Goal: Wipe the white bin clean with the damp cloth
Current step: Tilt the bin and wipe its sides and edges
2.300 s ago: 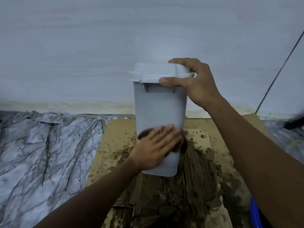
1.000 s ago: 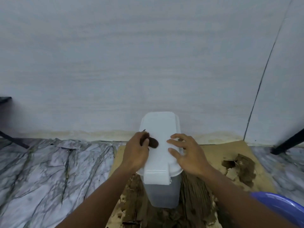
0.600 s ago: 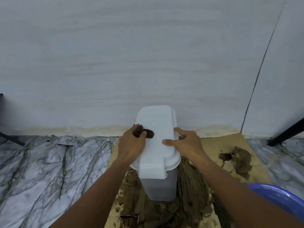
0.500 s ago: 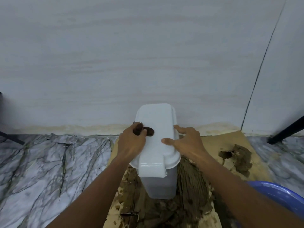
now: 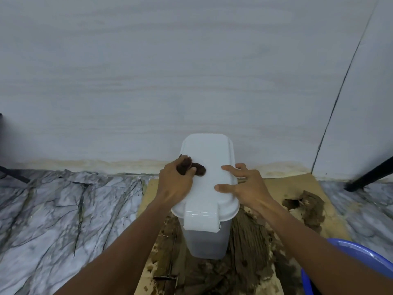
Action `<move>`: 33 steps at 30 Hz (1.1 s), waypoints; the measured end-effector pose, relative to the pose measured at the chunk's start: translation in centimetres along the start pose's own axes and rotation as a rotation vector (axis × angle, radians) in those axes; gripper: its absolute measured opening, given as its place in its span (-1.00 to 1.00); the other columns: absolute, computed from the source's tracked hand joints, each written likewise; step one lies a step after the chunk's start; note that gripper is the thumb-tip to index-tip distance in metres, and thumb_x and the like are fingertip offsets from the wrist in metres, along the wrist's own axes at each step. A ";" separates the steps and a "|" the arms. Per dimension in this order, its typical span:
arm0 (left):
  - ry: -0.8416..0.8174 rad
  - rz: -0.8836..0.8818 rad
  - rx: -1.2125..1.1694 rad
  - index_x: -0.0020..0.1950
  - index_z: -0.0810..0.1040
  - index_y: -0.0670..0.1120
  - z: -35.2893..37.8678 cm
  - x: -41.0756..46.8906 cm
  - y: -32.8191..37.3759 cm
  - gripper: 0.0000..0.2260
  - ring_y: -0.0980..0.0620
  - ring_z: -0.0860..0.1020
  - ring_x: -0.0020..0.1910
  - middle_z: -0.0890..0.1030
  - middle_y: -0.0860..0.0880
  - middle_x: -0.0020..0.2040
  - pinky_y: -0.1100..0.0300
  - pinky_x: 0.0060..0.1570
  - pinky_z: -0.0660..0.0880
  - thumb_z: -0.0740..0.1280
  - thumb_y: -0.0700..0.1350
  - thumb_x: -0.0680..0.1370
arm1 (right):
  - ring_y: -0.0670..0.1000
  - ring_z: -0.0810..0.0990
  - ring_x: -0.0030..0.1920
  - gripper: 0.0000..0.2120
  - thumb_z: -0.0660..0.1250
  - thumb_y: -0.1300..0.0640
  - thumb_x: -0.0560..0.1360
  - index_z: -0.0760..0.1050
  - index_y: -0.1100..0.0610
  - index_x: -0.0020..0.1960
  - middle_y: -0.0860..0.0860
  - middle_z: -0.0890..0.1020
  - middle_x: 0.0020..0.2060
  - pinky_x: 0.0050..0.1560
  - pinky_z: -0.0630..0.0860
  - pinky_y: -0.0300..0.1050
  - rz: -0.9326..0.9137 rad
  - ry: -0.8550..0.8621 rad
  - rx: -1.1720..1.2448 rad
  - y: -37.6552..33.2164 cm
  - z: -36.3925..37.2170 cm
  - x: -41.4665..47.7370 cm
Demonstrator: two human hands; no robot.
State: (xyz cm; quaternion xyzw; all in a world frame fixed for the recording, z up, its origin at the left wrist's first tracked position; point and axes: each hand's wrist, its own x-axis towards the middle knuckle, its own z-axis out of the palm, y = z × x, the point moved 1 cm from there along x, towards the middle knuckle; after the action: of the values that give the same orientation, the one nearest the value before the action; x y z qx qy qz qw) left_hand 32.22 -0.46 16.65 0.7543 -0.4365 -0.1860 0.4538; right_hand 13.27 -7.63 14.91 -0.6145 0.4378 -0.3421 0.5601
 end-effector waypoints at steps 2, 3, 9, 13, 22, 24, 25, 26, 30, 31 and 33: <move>-0.060 0.049 -0.016 0.43 0.54 0.01 -0.1 0.4 0.5 -0.60 0.04 0.52 0.29 0.59 0.05 0.29 0.26 0.20 0.36 0.42 -0.07 0.58 | 0.07 0.57 0.20 -0.34 0.70 0.11 0.12 0.64 0.00 0.21 -0.06 0.48 0.29 0.19 0.59 0.04 0.000 0.031 0.024 -0.4 -0.3 -1.0; -0.095 0.078 -0.016 0.41 0.54 0.01 -0.3 0.9 0.9 -0.61 0.06 0.52 0.27 0.60 0.07 0.25 0.27 0.19 0.36 0.42 -0.08 0.58 | 0.05 0.57 0.18 -0.35 0.69 0.09 0.15 0.62 -0.01 0.22 -0.07 0.47 0.29 0.19 0.59 0.03 -0.013 0.059 0.014 -0.6 -0.3 -1.7; -0.358 0.203 0.200 0.36 0.54 0.19 0.1 2.5 1.1 -0.66 0.09 0.54 0.25 0.59 0.17 0.26 0.19 0.19 0.44 0.38 0.04 0.59 | -0.11 0.40 0.21 -0.34 0.65 -0.02 0.26 0.48 -0.13 0.29 -0.22 0.30 0.36 0.21 0.39 -0.26 0.066 0.295 -0.009 0.9 3.5 -6.8; -0.383 0.298 0.406 0.51 0.37 0.23 -0.2 0.7 0.1 -0.57 0.00 0.44 0.40 0.41 0.18 0.47 -0.04 0.36 0.39 0.25 0.17 0.63 | 0.04 0.34 0.44 -0.34 0.62 -0.09 0.29 0.46 -0.20 0.34 -0.16 0.09 0.52 0.38 0.43 -0.01 0.058 0.258 -0.074 1.4 4.4 -7.8; -0.281 0.345 0.591 0.58 0.24 0.20 -1.5 -6.3 0.2 -0.51 0.03 0.06 0.62 0.17 0.11 0.63 -0.14 0.57 0.00 0.16 0.21 0.65 | 0.06 0.49 0.29 -0.28 0.57 -0.12 0.27 0.46 -0.18 0.40 -0.03 0.35 0.45 0.26 0.52 -0.04 0.087 0.179 -0.195 -0.9 -0.9 -2.9; -0.240 0.261 0.516 0.57 0.26 0.20 -2.1 -7.4 -0.6 -0.51 0.02 0.04 0.62 0.15 0.10 0.63 -0.16 0.57 0.02 0.19 0.21 0.64 | 0.07 0.48 0.32 -0.21 0.61 -0.19 0.18 0.48 -0.19 0.38 -0.05 0.34 0.47 0.28 0.52 0.04 0.095 0.147 -0.187 -0.8 -1.6 -2.3; -0.223 0.224 0.482 0.58 0.26 0.19 -2.3 -7.8 -0.8 -0.50 0.01 0.03 0.62 0.14 0.08 0.64 -0.13 0.58 0.02 0.19 0.21 0.64 | 0.07 0.48 0.32 -0.20 0.63 -0.20 0.15 0.50 -0.20 0.36 -0.05 0.35 0.47 0.28 0.52 0.06 0.096 0.140 -0.166 -0.9 -1.8 -2.2; -0.204 0.204 0.469 0.58 0.26 0.18 -2.3 -8.1 -1.0 -0.50 0.00 0.02 0.62 0.12 0.06 0.65 -0.08 0.57 0.01 0.19 0.22 0.64 | 0.06 0.49 0.31 -0.21 0.64 -0.18 0.14 0.52 -0.18 0.34 -0.05 0.37 0.45 0.28 0.53 0.06 0.096 0.142 -0.136 -1.0 -1.9 -2.2; -0.134 0.196 0.499 0.56 0.30 0.16 -1.8 -8.6 -0.9 -0.50 -0.03 0.05 0.60 0.16 0.05 0.64 -0.04 0.53 0.11 0.17 0.23 0.63 | 0.06 0.54 0.21 -0.26 0.71 0.11 0.12 0.59 -0.06 0.27 -0.02 0.46 0.37 0.23 0.57 0.06 0.179 0.177 0.060 -1.3 -2.0 -1.8; -0.118 0.194 0.506 0.55 0.31 0.16 -1.6 -8.5 -0.9 -0.49 -0.03 0.06 0.59 0.18 0.05 0.63 -0.06 0.52 0.14 0.16 0.24 0.62 | 0.08 0.55 0.20 -0.25 0.71 0.17 0.11 0.59 -0.04 0.27 -0.02 0.47 0.35 0.22 0.58 0.07 0.198 0.182 0.109 -1.3 -1.9 -1.8; -0.089 0.195 0.533 0.54 0.34 0.15 -1.3 -8.2 -0.8 -0.49 -0.06 0.09 0.58 0.23 0.05 0.61 -0.08 0.48 0.22 0.15 0.25 0.60 | 0.10 0.55 0.19 -0.24 0.69 0.26 0.13 0.58 -0.01 0.30 -0.04 0.49 0.27 0.21 0.58 0.09 0.230 0.186 0.191 -1.4 -1.6 -1.9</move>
State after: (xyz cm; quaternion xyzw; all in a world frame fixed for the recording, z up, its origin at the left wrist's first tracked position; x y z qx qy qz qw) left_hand 29.02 7.16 15.70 0.7926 -0.5599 -0.0529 0.2355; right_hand 11.28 -6.57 16.64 -0.4701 0.5203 -0.3713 0.6086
